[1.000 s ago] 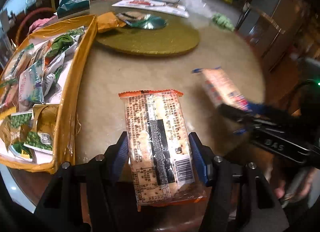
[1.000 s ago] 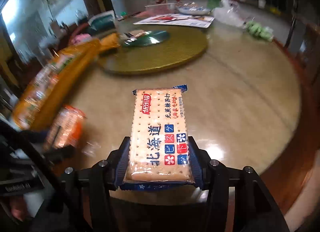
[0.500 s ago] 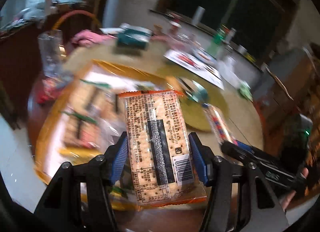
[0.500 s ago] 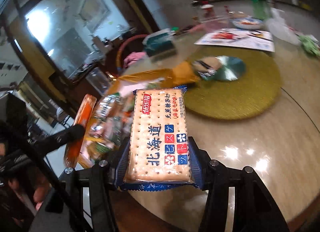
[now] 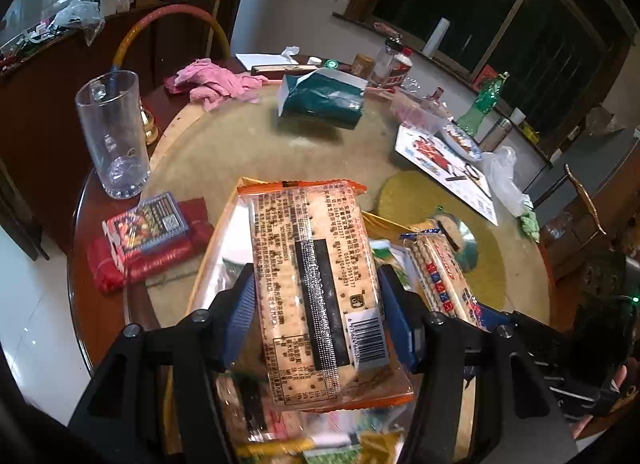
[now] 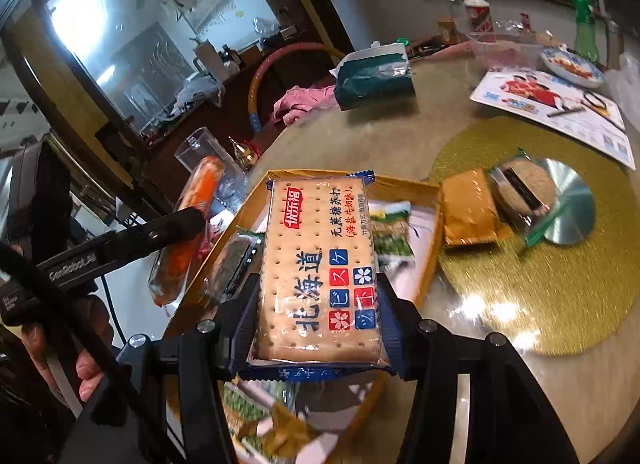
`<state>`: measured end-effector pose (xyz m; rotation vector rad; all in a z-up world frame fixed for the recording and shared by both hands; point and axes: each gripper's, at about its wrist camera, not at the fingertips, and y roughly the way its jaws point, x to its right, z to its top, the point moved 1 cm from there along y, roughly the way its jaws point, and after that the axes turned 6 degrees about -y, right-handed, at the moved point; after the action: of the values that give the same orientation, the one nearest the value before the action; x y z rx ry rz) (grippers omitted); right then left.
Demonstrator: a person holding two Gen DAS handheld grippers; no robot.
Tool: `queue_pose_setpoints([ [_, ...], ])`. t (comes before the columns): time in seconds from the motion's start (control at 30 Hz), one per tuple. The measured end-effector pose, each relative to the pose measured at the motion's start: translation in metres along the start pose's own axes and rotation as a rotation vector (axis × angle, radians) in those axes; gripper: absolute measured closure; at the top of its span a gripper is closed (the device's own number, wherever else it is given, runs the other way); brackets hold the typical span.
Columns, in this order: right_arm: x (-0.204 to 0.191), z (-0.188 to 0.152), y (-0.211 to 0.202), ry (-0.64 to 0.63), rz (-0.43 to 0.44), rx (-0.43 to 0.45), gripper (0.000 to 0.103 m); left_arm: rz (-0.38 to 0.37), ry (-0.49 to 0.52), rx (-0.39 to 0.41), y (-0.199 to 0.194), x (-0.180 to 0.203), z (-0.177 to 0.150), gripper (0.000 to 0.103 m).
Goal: Organize snacks
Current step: 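Carry both packs over the white tray and release them inside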
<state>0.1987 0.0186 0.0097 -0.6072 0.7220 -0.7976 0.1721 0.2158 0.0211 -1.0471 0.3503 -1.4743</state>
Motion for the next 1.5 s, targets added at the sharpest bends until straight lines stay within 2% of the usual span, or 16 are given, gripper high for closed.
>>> queue_pose_setpoints([
  [0.2,-0.001,0.016,0.033,-0.004,-0.046,-0.032,0.049,-0.037,-0.048,-0.087,0.039,-0.011,0.018,0.042],
  [0.37,0.010,0.015,0.057,0.015,-0.072,-0.082,0.049,-0.059,-0.040,-0.148,0.065,-0.003,0.014,0.042],
  [0.53,0.018,0.013,0.065,0.009,-0.138,-0.086,0.049,-0.083,-0.059,-0.194,0.078,0.007,0.010,0.042],
  [0.63,0.020,0.013,0.066,0.018,-0.130,-0.079,0.049,-0.038,-0.040,-0.213,0.089,0.012,0.007,0.042],
  [0.87,0.020,0.011,0.064,0.009,-0.137,-0.067,0.046,-0.001,-0.033,-0.239,0.101,0.015,0.005,0.039],
  [0.93,0.023,0.009,0.059,0.012,-0.124,-0.058,0.043,0.022,-0.008,-0.213,0.095,0.019,0.000,0.032],
  [1.03,0.029,0.002,0.036,0.042,-0.083,-0.025,0.039,0.096,0.040,-0.117,0.072,0.034,-0.013,0.016],
  [1.07,0.031,-0.002,0.029,0.055,-0.085,-0.026,0.030,0.131,0.053,-0.090,0.066,0.038,-0.018,0.013],
  [1.13,0.034,-0.015,0.004,0.075,-0.086,0.009,0.025,0.207,0.111,-0.031,0.050,0.051,-0.038,0.013],
  [1.23,0.032,-0.043,-0.033,0.046,-0.044,0.045,0.025,0.253,0.143,0.002,0.026,0.069,-0.076,0.013],
  [1.37,0.036,-0.087,-0.078,0.026,-0.057,0.100,0.025,0.258,0.136,0.074,-0.011,0.093,-0.124,0.013],
  [1.5,0.049,-0.125,-0.106,0.063,-0.139,0.121,0.025,0.274,0.130,0.082,-0.031,0.118,-0.160,0.013],
])
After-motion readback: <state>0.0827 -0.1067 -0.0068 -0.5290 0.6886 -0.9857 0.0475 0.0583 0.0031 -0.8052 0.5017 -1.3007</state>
